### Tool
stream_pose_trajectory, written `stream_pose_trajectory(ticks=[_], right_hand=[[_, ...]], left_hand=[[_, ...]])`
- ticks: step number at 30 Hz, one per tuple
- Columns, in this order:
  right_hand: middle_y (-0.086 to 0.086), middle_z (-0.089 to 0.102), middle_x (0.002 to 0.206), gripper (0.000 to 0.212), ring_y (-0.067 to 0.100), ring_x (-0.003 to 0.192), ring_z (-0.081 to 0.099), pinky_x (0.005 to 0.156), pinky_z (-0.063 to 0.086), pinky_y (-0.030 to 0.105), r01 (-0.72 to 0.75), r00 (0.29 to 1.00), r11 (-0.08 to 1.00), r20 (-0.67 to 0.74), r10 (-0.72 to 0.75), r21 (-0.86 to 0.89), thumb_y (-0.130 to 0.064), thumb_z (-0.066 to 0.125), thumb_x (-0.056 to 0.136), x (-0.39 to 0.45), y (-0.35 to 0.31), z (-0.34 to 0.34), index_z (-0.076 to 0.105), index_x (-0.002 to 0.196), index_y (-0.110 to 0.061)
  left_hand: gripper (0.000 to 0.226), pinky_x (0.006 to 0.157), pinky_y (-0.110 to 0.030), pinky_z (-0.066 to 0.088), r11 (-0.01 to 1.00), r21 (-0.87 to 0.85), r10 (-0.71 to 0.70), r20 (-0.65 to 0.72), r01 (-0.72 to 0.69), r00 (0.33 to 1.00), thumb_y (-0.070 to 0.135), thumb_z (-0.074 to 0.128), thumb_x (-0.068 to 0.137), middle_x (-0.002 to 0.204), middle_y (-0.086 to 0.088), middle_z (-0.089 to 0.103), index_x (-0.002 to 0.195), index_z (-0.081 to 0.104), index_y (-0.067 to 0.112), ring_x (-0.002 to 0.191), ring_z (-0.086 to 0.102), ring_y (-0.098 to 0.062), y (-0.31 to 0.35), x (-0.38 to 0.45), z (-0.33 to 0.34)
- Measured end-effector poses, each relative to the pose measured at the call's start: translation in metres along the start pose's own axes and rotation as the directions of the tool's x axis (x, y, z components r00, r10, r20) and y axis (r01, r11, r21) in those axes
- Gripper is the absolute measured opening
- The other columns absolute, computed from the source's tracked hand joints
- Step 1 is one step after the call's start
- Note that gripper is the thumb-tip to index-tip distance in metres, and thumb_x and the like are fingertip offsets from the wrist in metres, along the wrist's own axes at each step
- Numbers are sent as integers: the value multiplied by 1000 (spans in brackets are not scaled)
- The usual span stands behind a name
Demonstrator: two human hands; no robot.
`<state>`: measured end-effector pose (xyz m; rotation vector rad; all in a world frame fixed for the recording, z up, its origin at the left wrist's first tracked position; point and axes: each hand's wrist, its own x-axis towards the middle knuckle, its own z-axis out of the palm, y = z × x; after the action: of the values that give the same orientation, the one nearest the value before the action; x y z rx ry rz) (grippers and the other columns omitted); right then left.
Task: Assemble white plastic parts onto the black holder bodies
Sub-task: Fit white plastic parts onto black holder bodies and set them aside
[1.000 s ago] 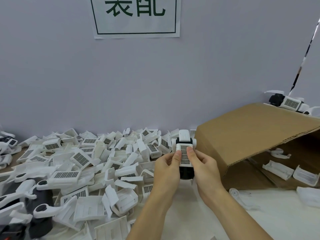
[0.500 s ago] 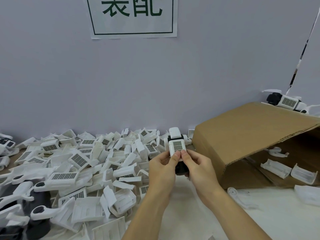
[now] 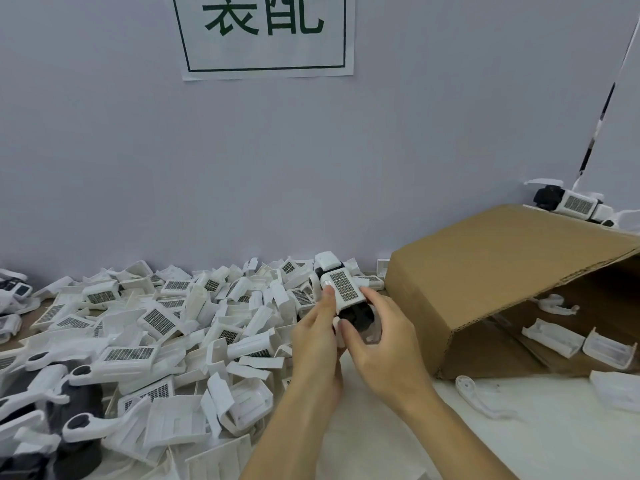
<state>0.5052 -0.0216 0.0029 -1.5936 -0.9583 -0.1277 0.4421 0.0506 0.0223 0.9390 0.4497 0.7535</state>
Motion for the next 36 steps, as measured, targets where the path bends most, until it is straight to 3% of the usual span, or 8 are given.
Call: stream_pose_trajectory(ticks=[4, 8, 14, 16, 20, 22, 26, 36], right_hand=[[-11, 56, 128, 75, 9, 124, 52, 102, 48, 34, -98, 995, 974, -7, 99, -206, -46, 74, 84, 2, 2, -3, 43, 147, -23], [-13, 64, 117, 61, 8, 111, 60, 91, 53, 34, -135, 988, 976, -101, 120, -170, -46, 73, 84, 3, -1, -6, 50, 137, -27], [-13, 67, 98, 20, 3, 91, 64, 77, 53, 28, -212, 947, 970, -218, 234, 120, -31, 69, 90, 10, -2, -17, 64, 109, -25], [-17, 67, 89, 8, 11, 87, 67, 75, 59, 41, -261, 930, 922, -181, 319, 287, -24, 66, 94, 12, -3, -21, 68, 102, -21], [-3, 57, 80, 27, 10, 52, 56, 56, 47, 34, -326, 908, 789, -59, 414, 521, -27, 62, 95, 15, -3, -27, 65, 95, 0], [14, 55, 85, 45, 19, 52, 53, 54, 41, 34, -390, 894, 730, 39, 447, 562, -37, 60, 85, 16, -5, -28, 63, 99, 5], [13, 60, 67, 30, 24, 49, 49, 45, 42, 30, -476, 851, 623, 145, 506, 621, -31, 52, 97, 14, -6, -28, 69, 93, -7], [10, 61, 60, 46, 25, 45, 52, 46, 34, 27, -606, 760, 532, 233, 606, 591, -43, 40, 101, 16, -6, -35, 67, 92, -6]], left_hand=[[29, 96, -42, 52, 999, 29, -39, 115, 36, 993, 41, 53, 102, 116, 0, 76, 106, 79, 31, 113, 70, -21, 0, -1, 3], [29, 75, -30, 53, 990, 138, 6, 134, -24, 991, 34, 52, 103, 108, -4, 78, 105, 80, 25, 96, 73, -17, -2, -1, 6], [20, 79, -34, 52, 958, 187, 261, -244, -219, 934, 13, 60, 95, 72, 9, 72, 80, 74, 14, 78, 64, -15, 12, 2, 1], [16, 77, -28, 51, 939, 216, 322, -268, -270, 908, 16, 61, 96, 70, 16, 68, 85, 72, 20, 76, 61, -8, 16, 2, -1], [19, 75, -19, 46, 938, 204, 319, -181, -282, 930, 23, 60, 99, 90, 30, 70, 102, 74, 36, 80, 64, 13, 21, 4, -7], [23, 84, -28, 47, 958, 197, 224, -71, -207, 972, 25, 59, 99, 106, 17, 72, 105, 76, 39, 92, 67, -2, 24, 6, -10], [25, 85, -40, 48, 966, 195, 155, 75, -167, 985, 14, 55, 101, 97, -2, 74, 104, 76, 28, 91, 64, -21, 24, 4, -11], [17, 76, -44, 60, 981, 180, 68, 31, -72, 997, 8, 62, 98, 98, -16, 75, 102, 77, 15, 81, 69, -27, 26, 9, -17]])
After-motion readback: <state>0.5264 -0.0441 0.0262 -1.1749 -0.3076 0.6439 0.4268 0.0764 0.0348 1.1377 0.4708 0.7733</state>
